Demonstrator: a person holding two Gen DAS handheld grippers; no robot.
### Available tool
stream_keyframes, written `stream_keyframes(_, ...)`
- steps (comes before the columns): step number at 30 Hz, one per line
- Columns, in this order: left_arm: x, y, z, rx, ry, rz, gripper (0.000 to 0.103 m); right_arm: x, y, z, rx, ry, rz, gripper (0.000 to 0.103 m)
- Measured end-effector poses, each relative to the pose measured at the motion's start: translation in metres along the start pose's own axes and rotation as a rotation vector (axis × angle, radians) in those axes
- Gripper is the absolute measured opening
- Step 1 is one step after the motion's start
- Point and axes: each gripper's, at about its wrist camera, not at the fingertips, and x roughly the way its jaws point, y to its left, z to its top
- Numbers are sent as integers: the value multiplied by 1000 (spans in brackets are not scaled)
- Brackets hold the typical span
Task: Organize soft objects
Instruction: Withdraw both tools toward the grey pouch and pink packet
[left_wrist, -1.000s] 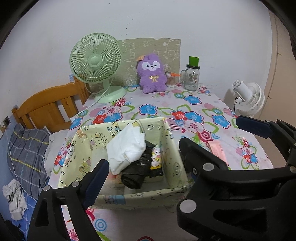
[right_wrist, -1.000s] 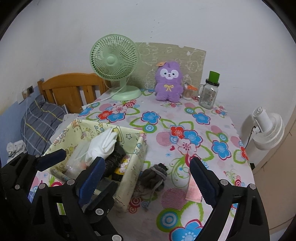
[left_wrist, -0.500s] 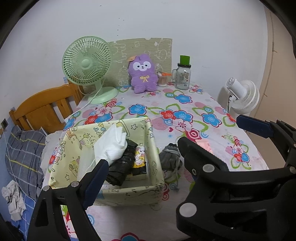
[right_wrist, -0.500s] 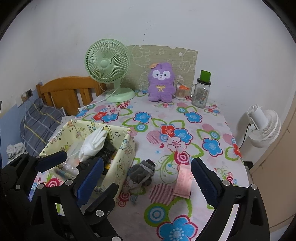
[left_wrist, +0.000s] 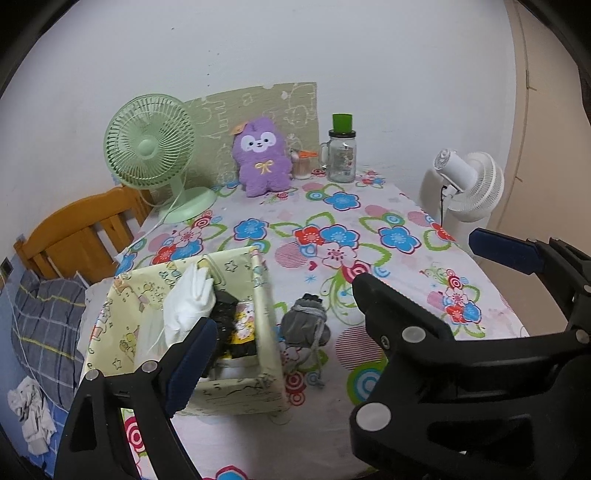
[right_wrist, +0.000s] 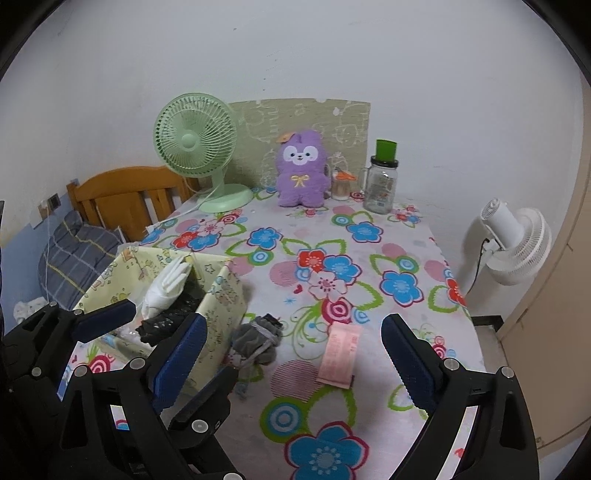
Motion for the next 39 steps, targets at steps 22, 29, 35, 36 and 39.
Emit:
stream_keyframes(22, 34, -43, 8, 34, 43, -72, 92, 21, -57, -15, 90, 44, -40, 97)
stream_keyframes(29, 51, -50, 11, 37, 66, -75, 92, 38, -70, -18, 108, 74, -44, 97)
stream_keyframes(35, 67, -53, 11, 22, 93, -80, 92, 53, -75, -20, 111, 100, -41, 97)
stream_keyframes(36, 69, -53, 11, 22, 94, -79, 92, 54, -76, -20, 112, 102, -40, 97)
stream_keyframes(39, 76, -54, 10, 15, 98, -79, 92, 62, -77, -21, 109, 115, -37, 97)
